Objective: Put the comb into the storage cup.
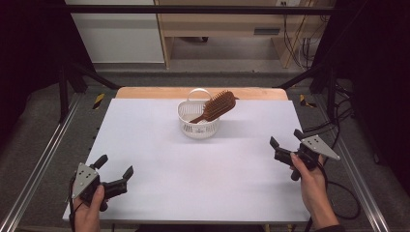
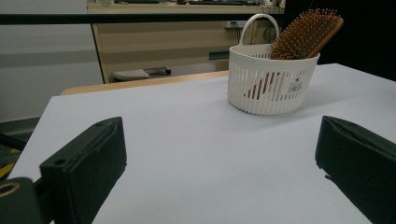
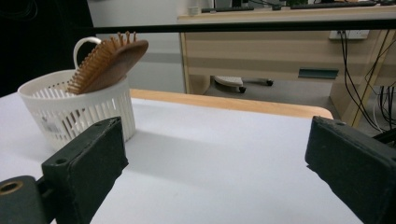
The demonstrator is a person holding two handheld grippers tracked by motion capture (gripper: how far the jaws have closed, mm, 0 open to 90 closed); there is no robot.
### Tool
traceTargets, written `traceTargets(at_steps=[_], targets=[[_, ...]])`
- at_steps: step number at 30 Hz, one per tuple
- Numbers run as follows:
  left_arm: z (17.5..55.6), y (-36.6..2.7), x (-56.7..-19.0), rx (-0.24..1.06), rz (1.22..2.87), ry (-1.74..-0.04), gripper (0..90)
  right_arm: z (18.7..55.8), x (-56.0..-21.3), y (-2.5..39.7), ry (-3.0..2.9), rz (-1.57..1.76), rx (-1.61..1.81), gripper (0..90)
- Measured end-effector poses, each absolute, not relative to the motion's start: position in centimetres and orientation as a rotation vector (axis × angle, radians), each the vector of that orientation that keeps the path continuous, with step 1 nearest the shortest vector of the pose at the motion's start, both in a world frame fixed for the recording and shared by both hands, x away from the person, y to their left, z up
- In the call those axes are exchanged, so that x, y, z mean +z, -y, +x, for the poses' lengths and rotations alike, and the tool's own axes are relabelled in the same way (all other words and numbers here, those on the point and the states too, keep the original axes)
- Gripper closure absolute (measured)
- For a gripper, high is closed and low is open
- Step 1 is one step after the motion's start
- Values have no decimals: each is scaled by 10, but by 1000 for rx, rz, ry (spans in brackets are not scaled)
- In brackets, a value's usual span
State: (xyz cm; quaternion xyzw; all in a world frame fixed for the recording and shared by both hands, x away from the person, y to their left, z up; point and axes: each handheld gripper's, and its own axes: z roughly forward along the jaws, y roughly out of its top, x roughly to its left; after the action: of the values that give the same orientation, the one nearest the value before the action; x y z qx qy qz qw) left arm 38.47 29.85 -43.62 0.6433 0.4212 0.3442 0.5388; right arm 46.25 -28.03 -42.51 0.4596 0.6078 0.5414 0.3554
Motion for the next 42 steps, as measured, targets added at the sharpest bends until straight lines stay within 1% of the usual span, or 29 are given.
traceTargets(at_steps=[18, 32, 42], targets=[[382, -299, -437, 821, 1532, -980, 28, 445, -449, 282, -1624, 1132, 1380, 52], [381, -296, -437, 830, 1543, -954, 29, 443, -452, 276, -1649, 1095, 1414, 52], [381, -292, -437, 823, 1547, -951, 29, 443, -455, 261, -1716, 1030, 1422, 52]])
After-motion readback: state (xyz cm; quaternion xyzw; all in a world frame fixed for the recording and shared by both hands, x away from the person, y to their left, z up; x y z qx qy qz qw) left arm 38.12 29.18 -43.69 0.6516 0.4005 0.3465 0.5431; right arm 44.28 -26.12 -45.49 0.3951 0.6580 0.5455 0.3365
